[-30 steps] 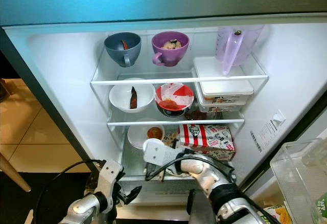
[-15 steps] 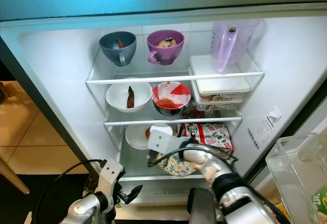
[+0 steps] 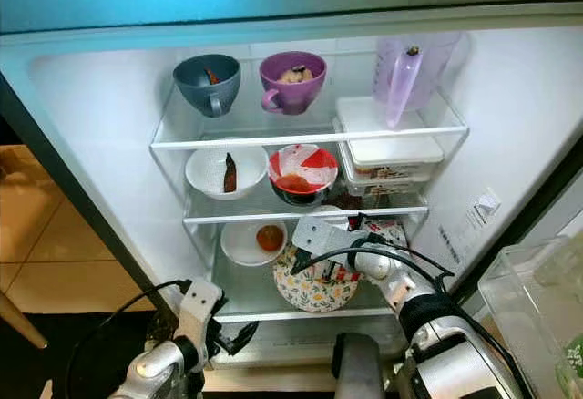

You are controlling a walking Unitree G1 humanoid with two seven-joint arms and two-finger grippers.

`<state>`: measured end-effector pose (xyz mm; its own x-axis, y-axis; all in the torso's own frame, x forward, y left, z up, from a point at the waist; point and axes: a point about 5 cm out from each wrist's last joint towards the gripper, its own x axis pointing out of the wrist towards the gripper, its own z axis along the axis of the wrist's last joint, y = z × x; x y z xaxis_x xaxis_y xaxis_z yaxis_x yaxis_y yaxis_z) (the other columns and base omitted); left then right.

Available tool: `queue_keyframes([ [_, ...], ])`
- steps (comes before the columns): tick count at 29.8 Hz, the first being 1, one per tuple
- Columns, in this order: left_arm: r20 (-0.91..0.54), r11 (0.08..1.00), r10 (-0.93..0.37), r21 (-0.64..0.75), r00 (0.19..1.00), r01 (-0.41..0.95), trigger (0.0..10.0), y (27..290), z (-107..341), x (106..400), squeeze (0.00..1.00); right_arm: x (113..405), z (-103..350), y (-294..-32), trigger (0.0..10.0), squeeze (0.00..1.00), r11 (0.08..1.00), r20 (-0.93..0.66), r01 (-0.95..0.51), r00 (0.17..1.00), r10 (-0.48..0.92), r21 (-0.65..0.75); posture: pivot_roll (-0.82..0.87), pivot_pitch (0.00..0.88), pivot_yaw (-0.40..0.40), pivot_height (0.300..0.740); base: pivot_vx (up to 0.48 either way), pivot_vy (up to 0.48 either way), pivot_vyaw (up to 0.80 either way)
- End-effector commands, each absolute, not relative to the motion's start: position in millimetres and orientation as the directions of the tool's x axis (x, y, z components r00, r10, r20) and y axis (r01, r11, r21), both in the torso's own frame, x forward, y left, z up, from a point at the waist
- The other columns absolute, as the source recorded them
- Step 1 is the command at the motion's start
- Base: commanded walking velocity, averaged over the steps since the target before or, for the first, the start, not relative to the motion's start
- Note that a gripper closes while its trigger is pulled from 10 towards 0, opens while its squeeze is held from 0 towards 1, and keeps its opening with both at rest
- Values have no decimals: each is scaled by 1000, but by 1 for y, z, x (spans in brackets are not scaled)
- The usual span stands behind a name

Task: Restocking fridge

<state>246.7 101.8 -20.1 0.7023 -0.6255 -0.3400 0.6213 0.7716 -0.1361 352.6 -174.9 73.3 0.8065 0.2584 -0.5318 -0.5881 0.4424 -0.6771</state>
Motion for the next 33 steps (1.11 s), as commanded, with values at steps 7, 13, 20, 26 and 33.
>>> queue_keyframes([
  [7, -210, 750, -657, -87, 724, 656, 10000, 92, 4, 265, 0, 359, 73, -162, 10000, 0, 504, -520, -546, 829, 207, -669, -43, 125, 70, 480, 0, 0, 0],
  [13, -173, 738, -672, -77, 720, 670, 10000, 90, 10, 266, 0, 358, 69, -165, 10000, 0, 537, -533, -522, 833, 152, -663, -37, 156, 87, 480, 0, 0, 0],
  [20, -174, 693, -716, -66, 676, 718, 10000, 83, 8, 256, 0, 357, 68, -192, 10000, 0, 594, -526, -434, 850, 21, -677, -35, 195, 105, 480, 0, 0, 0],
  [26, -165, 682, -727, -64, 666, 728, 10000, 81, 7, 250, 0, 356, 69, -201, 10000, 0, 625, -499, -378, 867, -21, -683, -28, 235, 127, 480, 0, 0, 0],
  [33, -136, 653, -755, -53, 642, 756, 10000, 77, 14, 244, 0, 351, 62, -207, 10000, 0, 632, -524, -380, 851, -49, -675, -7, 282, 146, 480, 0, 0, 0],
])
